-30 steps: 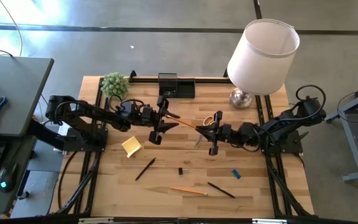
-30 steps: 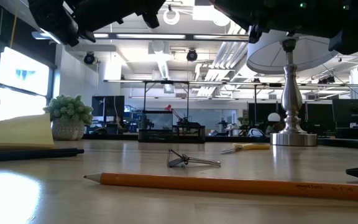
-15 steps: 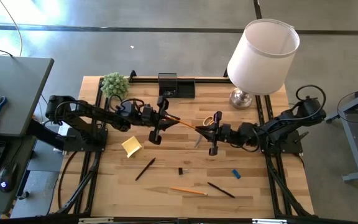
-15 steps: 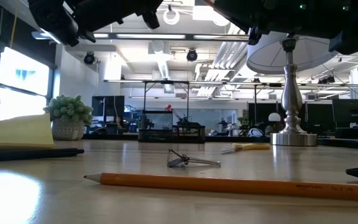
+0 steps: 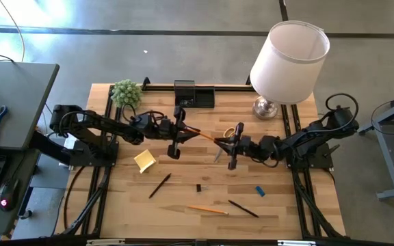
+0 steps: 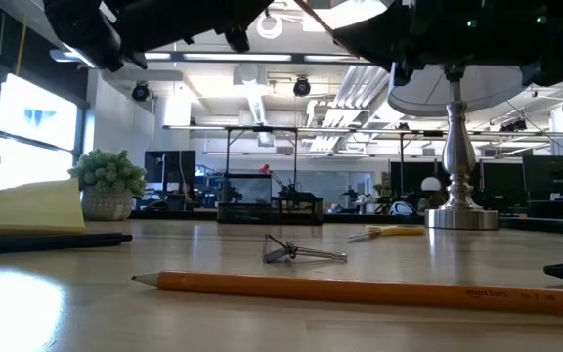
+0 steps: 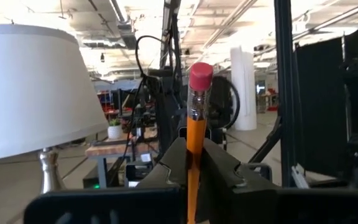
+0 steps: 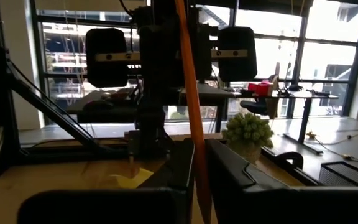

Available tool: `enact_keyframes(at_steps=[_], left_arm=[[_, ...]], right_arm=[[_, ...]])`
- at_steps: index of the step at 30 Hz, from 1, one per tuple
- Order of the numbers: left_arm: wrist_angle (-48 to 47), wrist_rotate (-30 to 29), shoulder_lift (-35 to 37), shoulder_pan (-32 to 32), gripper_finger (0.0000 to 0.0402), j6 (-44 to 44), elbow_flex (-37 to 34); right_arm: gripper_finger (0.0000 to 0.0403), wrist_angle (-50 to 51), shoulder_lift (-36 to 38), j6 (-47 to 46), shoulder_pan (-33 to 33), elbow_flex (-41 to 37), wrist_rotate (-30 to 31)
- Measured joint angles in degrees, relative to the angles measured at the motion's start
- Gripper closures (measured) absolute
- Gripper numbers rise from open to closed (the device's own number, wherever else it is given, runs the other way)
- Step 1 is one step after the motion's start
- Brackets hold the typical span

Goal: Pick and place office supplies into organizer
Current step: Put the top orange pencil into the top left slot of the desk organizer

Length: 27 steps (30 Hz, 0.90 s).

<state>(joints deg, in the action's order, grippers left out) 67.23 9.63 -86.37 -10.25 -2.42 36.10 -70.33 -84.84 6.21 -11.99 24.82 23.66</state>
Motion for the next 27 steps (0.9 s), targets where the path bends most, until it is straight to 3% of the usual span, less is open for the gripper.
enact_keyframes(at_steps=[12, 27], left_arm=[[-5.3, 1.0, -0.2, -5.1, 0.0397, 0.1, 0.0], [-16.3, 3.2, 2.9, -14.7, 0.0399, 0.8, 0.0]], right_arm=[[0.0298, 2.8, 0.0, -1.9, 0.0, 0.1, 0.8], [0.0288, 15.5, 0.0, -6.4, -0.5, 0.1, 2.9]])
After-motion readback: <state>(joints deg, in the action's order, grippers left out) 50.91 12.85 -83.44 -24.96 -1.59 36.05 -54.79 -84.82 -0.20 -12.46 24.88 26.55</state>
